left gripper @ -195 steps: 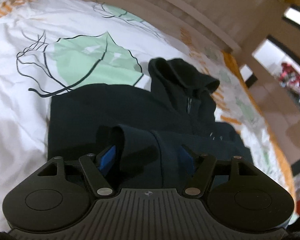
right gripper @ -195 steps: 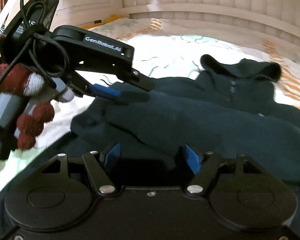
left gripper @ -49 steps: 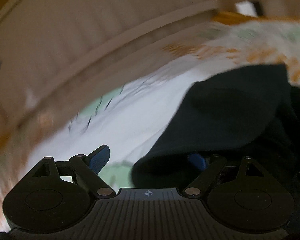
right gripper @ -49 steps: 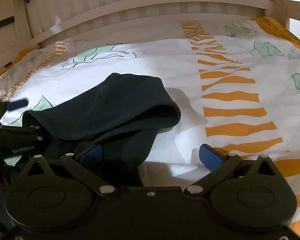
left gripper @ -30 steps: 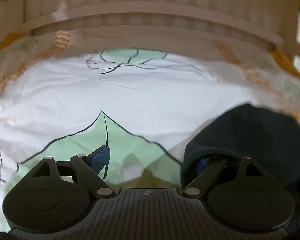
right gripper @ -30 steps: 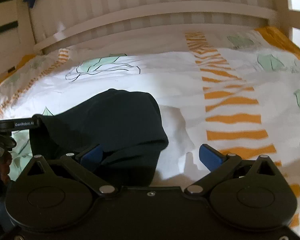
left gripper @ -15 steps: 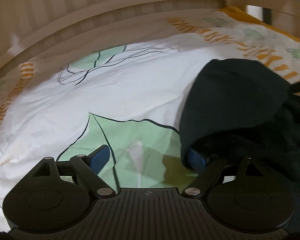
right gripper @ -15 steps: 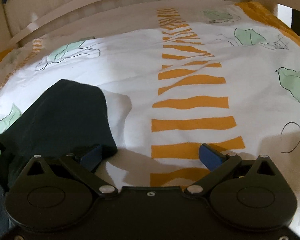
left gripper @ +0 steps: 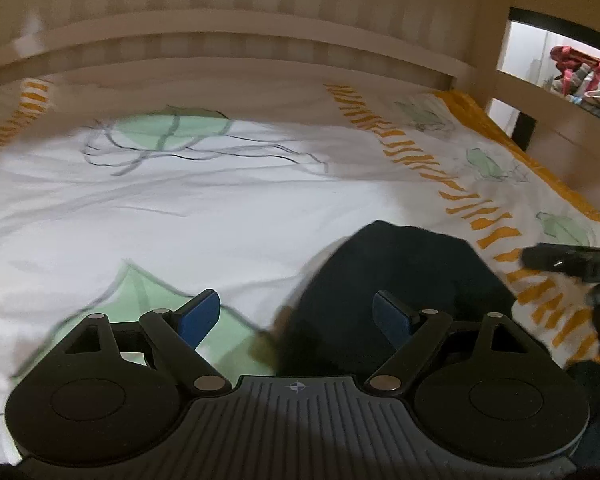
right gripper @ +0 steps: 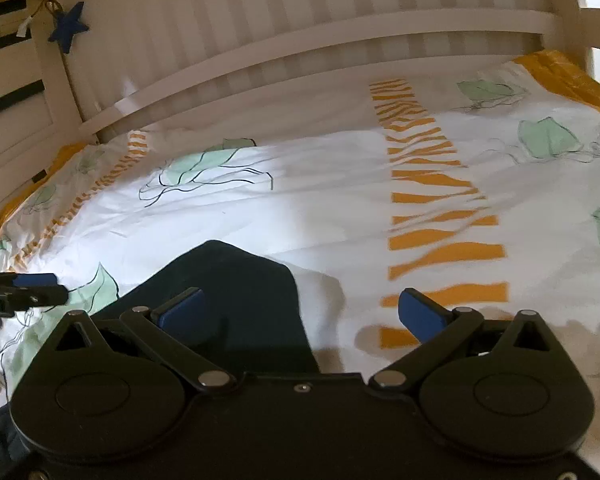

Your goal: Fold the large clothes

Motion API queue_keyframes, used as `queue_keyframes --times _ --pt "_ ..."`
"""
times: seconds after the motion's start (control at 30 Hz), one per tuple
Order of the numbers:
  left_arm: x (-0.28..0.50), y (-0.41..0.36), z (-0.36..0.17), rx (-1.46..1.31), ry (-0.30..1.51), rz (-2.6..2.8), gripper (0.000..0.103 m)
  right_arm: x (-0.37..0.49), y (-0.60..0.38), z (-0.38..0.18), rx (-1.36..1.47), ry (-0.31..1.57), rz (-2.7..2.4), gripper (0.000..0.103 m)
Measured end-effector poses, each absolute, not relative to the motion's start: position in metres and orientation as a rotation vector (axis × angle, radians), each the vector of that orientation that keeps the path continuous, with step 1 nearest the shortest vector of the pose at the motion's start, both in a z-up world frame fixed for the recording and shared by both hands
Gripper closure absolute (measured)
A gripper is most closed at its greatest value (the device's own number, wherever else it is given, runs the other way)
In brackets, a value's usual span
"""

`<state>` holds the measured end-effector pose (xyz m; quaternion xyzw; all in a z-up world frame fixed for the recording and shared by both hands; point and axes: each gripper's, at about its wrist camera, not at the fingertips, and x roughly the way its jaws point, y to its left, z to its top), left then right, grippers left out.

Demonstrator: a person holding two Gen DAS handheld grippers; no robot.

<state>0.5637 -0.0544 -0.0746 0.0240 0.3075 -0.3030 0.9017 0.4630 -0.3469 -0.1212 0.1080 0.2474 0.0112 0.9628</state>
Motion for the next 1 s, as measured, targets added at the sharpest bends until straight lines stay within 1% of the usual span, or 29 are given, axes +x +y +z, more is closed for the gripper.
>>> queue_keyframes --times 0.07,0.13,0.17,0.23,0.27,0.3,0.33,0.37,0.4,0.43,0.47,0.5,0.53,0.57,0.6,0.63,0.7,0.9,1.0 --pt "0.570 -0.066 -0.082 0.048 0.663 -0.626 0.021 0.476 -0.343 -0.126 0.198 0.523 0.030 0.001" --pt "0.578 -0.079 -0.091 0.063 0.683 -0.614 0.030 0.488 -0.341 -0.131 0.199 0.542 0.047 0.001" --pt "0.578 -0.081 -0.094 0.069 0.691 -0.607 0.031 0.491 -0.341 -0.134 0.210 0.551 0.059 0.001" --pt "0.585 -0.086 -0.103 0.071 0.707 -0.596 0.034 0.499 -0.342 -0.138 0.243 0.568 0.087 0.008" --pt "0.587 -0.085 -0.106 0.072 0.715 -0.586 0.036 0.502 -0.342 -0.140 0.253 0.579 0.095 0.015" --pt "0.590 -0.086 -0.111 0.074 0.726 -0.572 0.039 0.507 -0.342 -0.142 0.259 0.594 0.103 0.021" --pt "0.592 -0.085 -0.115 0.071 0.739 -0.568 0.040 0.510 -0.342 -0.145 0.260 0.607 0.108 0.023" --pt "0.594 -0.083 -0.118 0.069 0.754 -0.570 0.041 0.513 -0.342 -0.147 0.257 0.619 0.105 0.028" --pt "0.596 -0.083 -0.122 0.066 0.767 -0.573 0.045 0.515 -0.341 -0.149 0.251 0.632 0.101 0.037" --pt "0.596 -0.081 -0.126 0.054 0.771 -0.580 0.049 0.516 -0.341 -0.152 0.244 0.642 0.104 0.042" --pt "0.595 -0.079 -0.127 0.042 0.764 -0.587 0.055 0.516 -0.340 -0.153 0.242 0.647 0.118 0.059" --pt "0.592 -0.077 -0.126 0.029 0.743 -0.601 0.078 0.516 -0.339 -0.155 0.248 0.650 0.137 0.070" --pt "0.589 -0.076 -0.124 0.031 0.729 -0.603 0.088 0.514 -0.338 -0.155 0.249 0.643 0.138 0.074" --pt "0.586 -0.076 -0.122 0.036 0.718 -0.609 0.092 0.513 -0.338 -0.153 0.247 0.633 0.143 0.086" --pt "0.581 -0.076 -0.118 0.056 0.699 -0.616 0.095 0.510 -0.337 -0.151 0.246 0.623 0.150 0.086" --pt "0.574 -0.077 -0.114 0.087 0.669 -0.614 0.096 0.506 -0.336 -0.148 0.233 0.607 0.151 0.087" --pt "0.558 -0.077 -0.105 0.128 0.603 -0.615 0.097 0.498 -0.333 -0.139 0.207 0.570 0.159 0.089" --pt "0.502 -0.056 -0.074 0.111 0.447 -0.606 0.097 0.447 -0.324 -0.108 0.115 0.443 0.219 0.091" --pt "0.460 -0.041 -0.057 0.117 0.360 -0.623 0.097 0.411 -0.318 -0.093 0.062 0.383 0.259 0.091"
